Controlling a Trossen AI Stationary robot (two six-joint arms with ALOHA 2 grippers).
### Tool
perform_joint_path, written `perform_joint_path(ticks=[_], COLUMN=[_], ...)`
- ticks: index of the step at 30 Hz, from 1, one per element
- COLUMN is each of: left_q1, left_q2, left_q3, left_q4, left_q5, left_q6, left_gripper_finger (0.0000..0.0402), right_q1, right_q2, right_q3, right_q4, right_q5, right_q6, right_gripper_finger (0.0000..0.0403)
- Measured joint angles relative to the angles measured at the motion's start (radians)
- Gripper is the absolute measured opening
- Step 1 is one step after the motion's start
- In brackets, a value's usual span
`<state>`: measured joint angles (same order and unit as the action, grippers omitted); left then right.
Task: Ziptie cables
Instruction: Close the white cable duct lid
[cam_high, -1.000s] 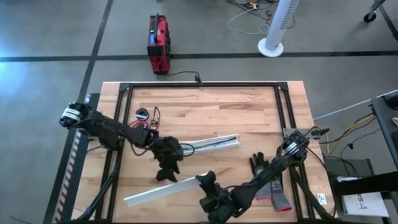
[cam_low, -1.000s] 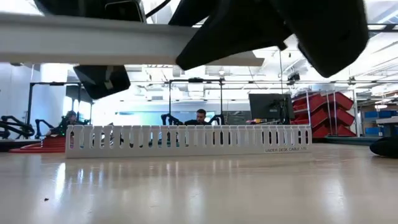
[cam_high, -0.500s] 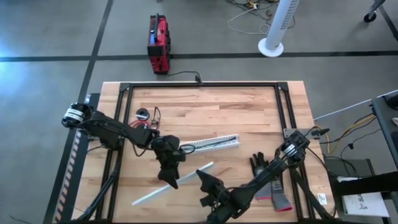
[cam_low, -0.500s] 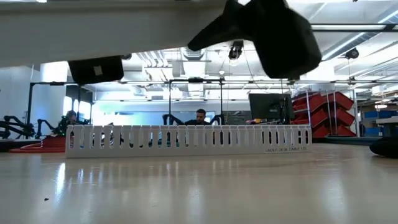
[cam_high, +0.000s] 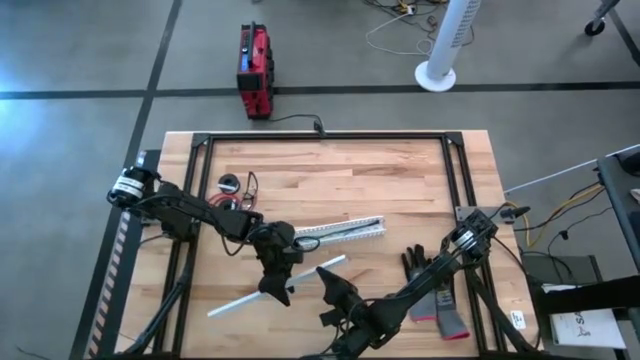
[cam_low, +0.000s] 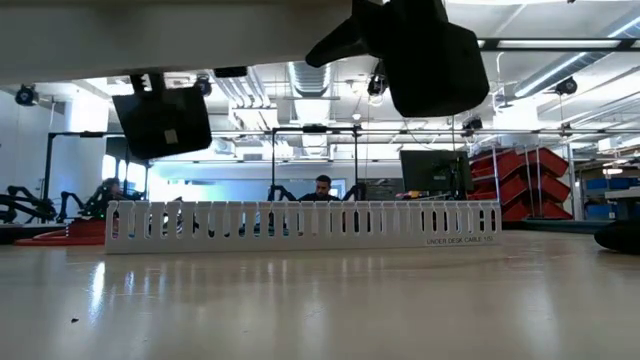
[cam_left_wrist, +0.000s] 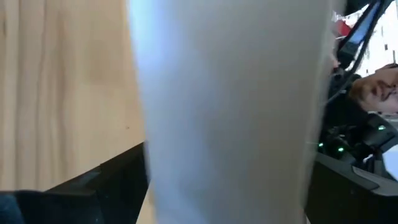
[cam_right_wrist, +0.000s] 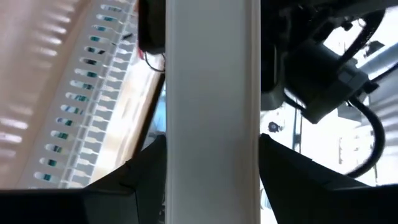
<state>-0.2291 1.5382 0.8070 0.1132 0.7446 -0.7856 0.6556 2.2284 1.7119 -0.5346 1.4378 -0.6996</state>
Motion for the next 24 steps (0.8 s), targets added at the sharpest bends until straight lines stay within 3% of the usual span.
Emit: perform_joint_path(ticks=[8, 24], left_q1=[0.000, 0.001], left_q2=[0.005, 0.006], left_q3=[0.000, -0.012], left_q4=[0.051, 0.048], left_q5=[0.032, 0.024], left_q6=[0.039, 0.126], left_gripper_finger=[0.0309, 0.0306], right_q1=[0.012, 0.000], right_q2=[-0.001, -0.001], right_q3=[0.000, 0.003], right_q4=[0.005, 0.001], right_q5=[-0.010, -0.009], right_q6=[-0.075, -0.109], right_gripper_finger=[0.0206, 0.0206])
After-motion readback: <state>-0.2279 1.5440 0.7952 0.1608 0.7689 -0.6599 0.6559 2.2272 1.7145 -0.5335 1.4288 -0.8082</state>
